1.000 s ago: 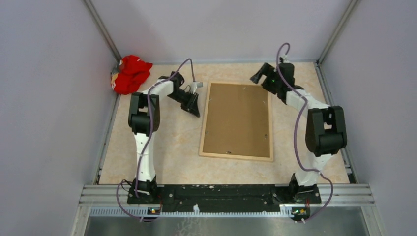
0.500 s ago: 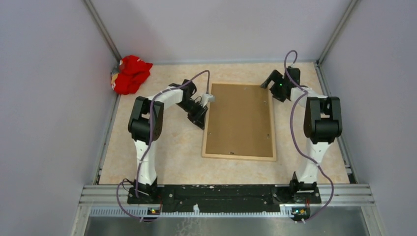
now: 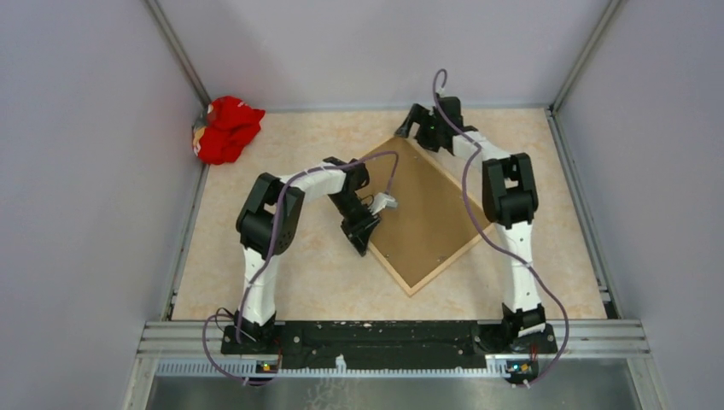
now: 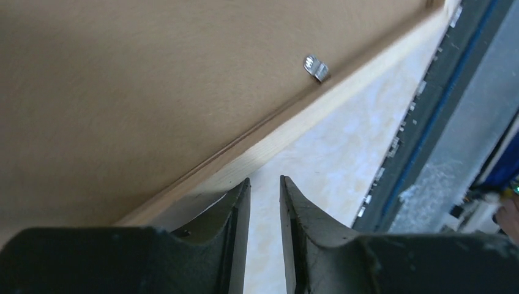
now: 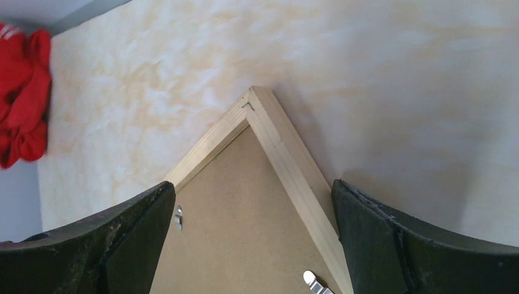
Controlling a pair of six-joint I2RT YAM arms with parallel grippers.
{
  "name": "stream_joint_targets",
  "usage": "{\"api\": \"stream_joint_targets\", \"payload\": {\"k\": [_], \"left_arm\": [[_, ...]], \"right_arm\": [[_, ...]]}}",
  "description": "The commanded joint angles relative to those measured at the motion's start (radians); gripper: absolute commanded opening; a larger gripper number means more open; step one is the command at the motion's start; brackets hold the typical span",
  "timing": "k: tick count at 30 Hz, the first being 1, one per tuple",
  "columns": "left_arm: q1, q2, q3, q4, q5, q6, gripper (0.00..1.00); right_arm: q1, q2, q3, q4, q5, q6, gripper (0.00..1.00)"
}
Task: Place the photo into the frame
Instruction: Adjust the photo frame at the center of the board.
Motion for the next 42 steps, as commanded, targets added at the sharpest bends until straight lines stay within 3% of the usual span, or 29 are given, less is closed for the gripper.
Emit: {"api": "stream_joint_targets", "payload": {"k": [1, 6, 9, 16, 20, 25, 29, 36, 42], "left_arm": [[-0.059, 0.017, -0.010, 0.137, 0.010, 0.060, 0.34], [-0.052, -0.035, -0.015, 0.083, 0.004, 0.100, 0.49], [-0.019, -0.101, -0.018, 0.033, 0.037, 0.142, 0.72], [0.141, -0.183, 0.136, -0.182, 0.132, 0.267, 0.76], [0.272, -0.145, 0.240, -0.166, 0.125, 0.230, 0.71], [0.436, 0.010, 0.389, 0.018, 0.030, 0.024, 0.53], [0.540, 0.147, 0.496, 0.033, 0.105, -0.048, 0.44], [0.545, 0.221, 0.448, 0.034, 0.168, -0.033, 0.34], [0.545, 0.224, 0.374, 0.013, 0.199, 0.009, 0.28]], "right_arm": [[0.199, 0.066, 0.131, -0.154, -0.281, 0.042, 0.98], [0.226, 0.078, 0.213, -0.226, -0.289, -0.011, 0.98], [0.189, 0.048, 0.263, -0.261, -0.252, -0.031, 0.99], [0.101, -0.152, 0.203, -0.272, -0.174, -0.079, 0.99], [0.090, -0.323, -0.007, -0.276, -0.050, -0.116, 0.99], [0.058, -0.614, -0.413, -0.235, 0.132, -0.099, 0.99], [-0.001, -0.903, -0.752, -0.235, 0.186, -0.077, 0.99], [-0.101, -1.204, -1.106, -0.289, 0.123, -0.034, 0.99], [-0.107, -1.221, -1.241, -0.227, 0.061, 0.014, 0.99]]}}
